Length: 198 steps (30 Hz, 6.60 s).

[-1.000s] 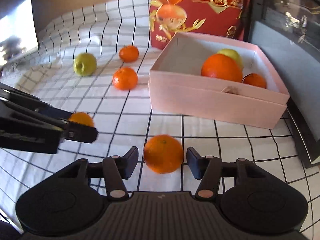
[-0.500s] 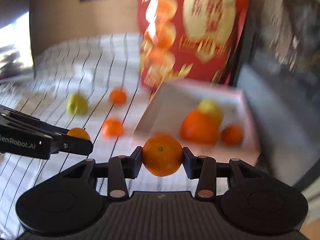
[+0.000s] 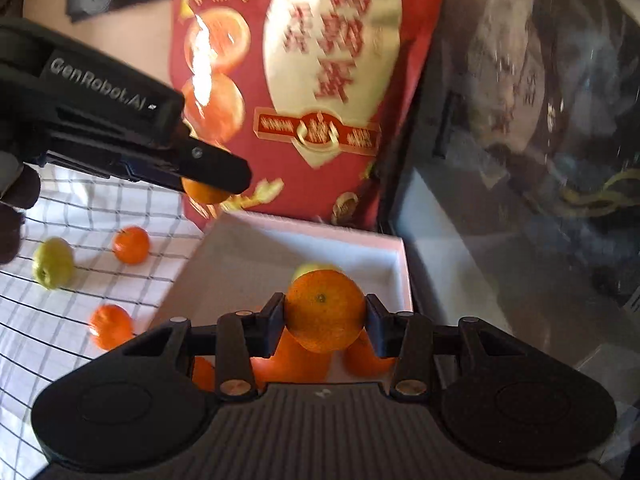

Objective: Organize fruits

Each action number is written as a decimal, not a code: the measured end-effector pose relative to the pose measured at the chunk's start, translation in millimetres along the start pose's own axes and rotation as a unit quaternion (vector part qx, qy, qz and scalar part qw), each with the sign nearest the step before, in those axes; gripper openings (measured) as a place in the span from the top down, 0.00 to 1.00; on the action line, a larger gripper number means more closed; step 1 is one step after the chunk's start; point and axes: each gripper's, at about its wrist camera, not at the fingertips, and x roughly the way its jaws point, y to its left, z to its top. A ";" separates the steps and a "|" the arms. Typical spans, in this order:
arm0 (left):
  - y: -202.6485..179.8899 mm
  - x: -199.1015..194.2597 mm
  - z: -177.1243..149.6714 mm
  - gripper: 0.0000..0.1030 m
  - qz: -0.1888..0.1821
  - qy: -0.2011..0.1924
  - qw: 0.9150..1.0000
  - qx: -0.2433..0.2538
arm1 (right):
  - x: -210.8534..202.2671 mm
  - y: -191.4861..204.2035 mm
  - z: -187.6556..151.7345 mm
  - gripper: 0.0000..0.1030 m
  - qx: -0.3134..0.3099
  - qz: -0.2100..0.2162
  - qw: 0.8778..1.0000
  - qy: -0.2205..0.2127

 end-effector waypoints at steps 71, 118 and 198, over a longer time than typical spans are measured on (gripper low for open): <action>157.9 -199.0 -186.8 0.63 0.180 0.024 0.971 -0.158 | 127.8 196.4 71.0 0.56 -0.029 0.153 0.977 0.149; 175.8 -49.0 -56.1 0.33 0.226 0.058 0.970 -0.071 | -47.4 124.0 -118.5 0.37 0.014 0.105 0.989 0.101; 109.1 -110.8 -159.3 0.38 0.132 0.106 0.984 -0.052 | -30.0 128.6 -98.9 0.12 0.013 0.066 0.994 0.089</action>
